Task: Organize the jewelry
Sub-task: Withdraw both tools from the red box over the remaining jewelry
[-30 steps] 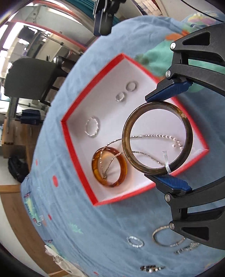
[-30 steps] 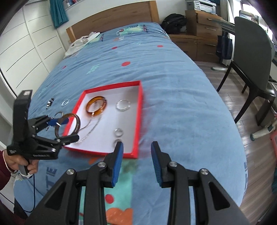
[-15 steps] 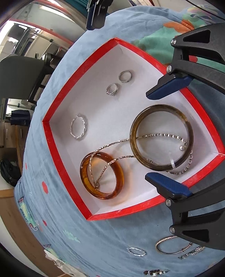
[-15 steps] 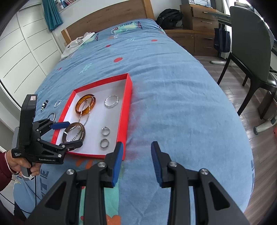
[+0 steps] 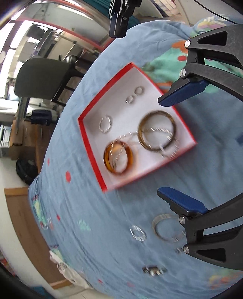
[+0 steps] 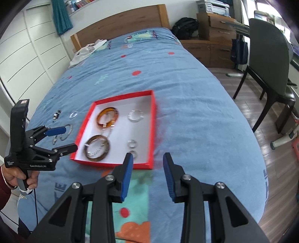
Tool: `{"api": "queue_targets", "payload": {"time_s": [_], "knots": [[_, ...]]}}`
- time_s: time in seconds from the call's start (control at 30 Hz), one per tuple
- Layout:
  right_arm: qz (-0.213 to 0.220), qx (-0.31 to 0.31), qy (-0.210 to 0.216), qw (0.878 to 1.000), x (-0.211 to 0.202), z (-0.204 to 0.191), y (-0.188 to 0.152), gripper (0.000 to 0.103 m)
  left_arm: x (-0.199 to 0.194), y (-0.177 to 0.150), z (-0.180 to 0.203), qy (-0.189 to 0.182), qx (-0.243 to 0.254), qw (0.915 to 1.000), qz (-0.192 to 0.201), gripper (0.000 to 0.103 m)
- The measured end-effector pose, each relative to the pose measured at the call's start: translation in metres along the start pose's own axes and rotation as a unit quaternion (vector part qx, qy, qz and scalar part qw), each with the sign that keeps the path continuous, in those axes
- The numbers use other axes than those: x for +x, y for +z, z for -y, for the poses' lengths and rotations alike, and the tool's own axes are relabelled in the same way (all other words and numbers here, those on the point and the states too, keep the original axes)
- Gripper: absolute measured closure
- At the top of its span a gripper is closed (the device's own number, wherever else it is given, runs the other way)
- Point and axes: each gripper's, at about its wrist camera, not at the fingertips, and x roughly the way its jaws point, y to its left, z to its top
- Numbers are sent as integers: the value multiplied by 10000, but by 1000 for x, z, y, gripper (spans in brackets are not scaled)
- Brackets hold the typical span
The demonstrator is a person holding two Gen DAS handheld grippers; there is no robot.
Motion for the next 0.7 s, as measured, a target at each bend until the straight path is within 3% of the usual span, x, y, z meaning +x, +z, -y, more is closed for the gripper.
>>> {"api": "queue_targets", "payload": {"time_s": [0.37, 0.7], "knots": [[183, -513, 259, 9982, -22, -96, 3, 71, -69, -87, -94, 700, -627, 9955, 105, 15], [137, -917, 534, 9943, 3, -171, 11, 71, -97, -140, -181, 1107, -1542, 9816, 190, 15]]}}
